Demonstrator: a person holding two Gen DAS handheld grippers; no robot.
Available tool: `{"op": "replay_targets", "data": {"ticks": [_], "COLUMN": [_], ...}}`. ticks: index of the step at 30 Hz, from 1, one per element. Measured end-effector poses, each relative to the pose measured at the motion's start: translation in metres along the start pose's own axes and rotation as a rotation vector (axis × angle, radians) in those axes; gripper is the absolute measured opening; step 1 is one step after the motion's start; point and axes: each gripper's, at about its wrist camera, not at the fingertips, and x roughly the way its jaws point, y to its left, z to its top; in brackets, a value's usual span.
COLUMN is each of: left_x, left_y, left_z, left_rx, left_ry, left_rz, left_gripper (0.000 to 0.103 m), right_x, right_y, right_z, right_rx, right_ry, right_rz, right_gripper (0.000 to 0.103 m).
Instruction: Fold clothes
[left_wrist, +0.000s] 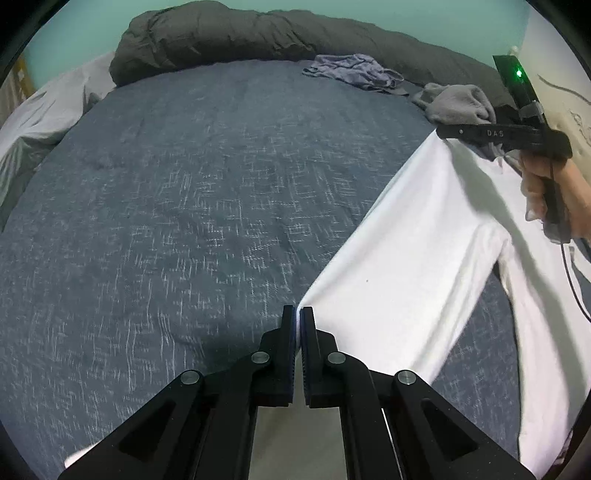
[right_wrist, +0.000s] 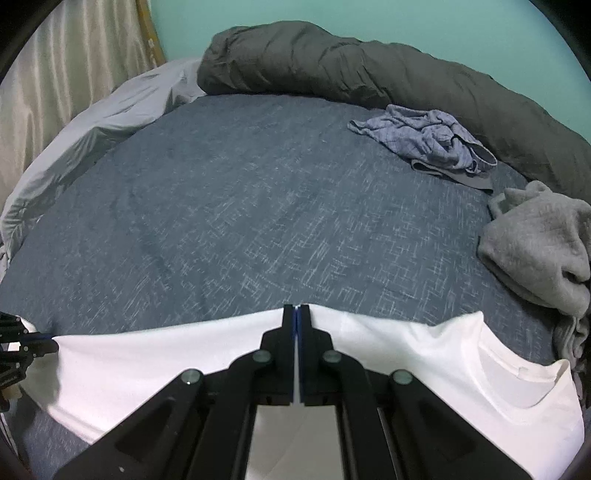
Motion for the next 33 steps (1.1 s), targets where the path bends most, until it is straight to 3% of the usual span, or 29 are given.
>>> {"op": "replay_targets", "data": {"ticks": [4,9,12,14,16,25,26,28,33], "left_x": [0.019,0.023,0.016,0.006,-0.005,-0.03,-0.033,-0.03,-0.022], "left_y": [0.005,0.012,0.016,0.018,0.018,0.006,0.002,-0.005,-0.023], "left_z": [0.002,0.001,0.0,-0.001,-0.004,-0.026,-0.029,-0.034,-0.047], "left_rx": [-0.029,-0.084,-0.126,-0.147,-0.153,-0.221,-0.232,-0.229,-0.215], "left_ry": [0.044,0.033,0.007,-0.012,-0.023,-0.051,-0.061,-0.054,-0.032], "left_rz": [-0.024,-0.034,-0.041,-0.036,-0.022,-0.044,-0.046,-0.041,-0.027], "left_gripper": [0.002,0.005,0.011,0.015,0.015,0.03,0.03,0.031,0.034], "right_x": [0.021,0.043,0.029,0.007,-0.01,-0.061,-0.063,-0.067,-0.072], "right_y": [-0.002,-0.008,-0.023,-0.034,-0.039,-0.005,-0.002,0.006,0.023], "right_z": [-0.003,-0.008,-0.005,-0.003,-0.008,-0.088,-0.095,-0.11,-0.139], "right_rx": [0.002,0.038,0.103,0.146,0.157,0.094,0.101,0.112,0.123], "right_ry": [0.04,0.099,0.054,-0.01,-0.019,0.082,0.09,0.104,0.132], "right_rz": [-0.015,-0.021,-0.042,-0.022,0.028,0.191,0.201,0.209,0.227], "right_gripper": [0.0,0.001,0.001,0.003,0.004,0.015,0.016,0.028,0.031]}}
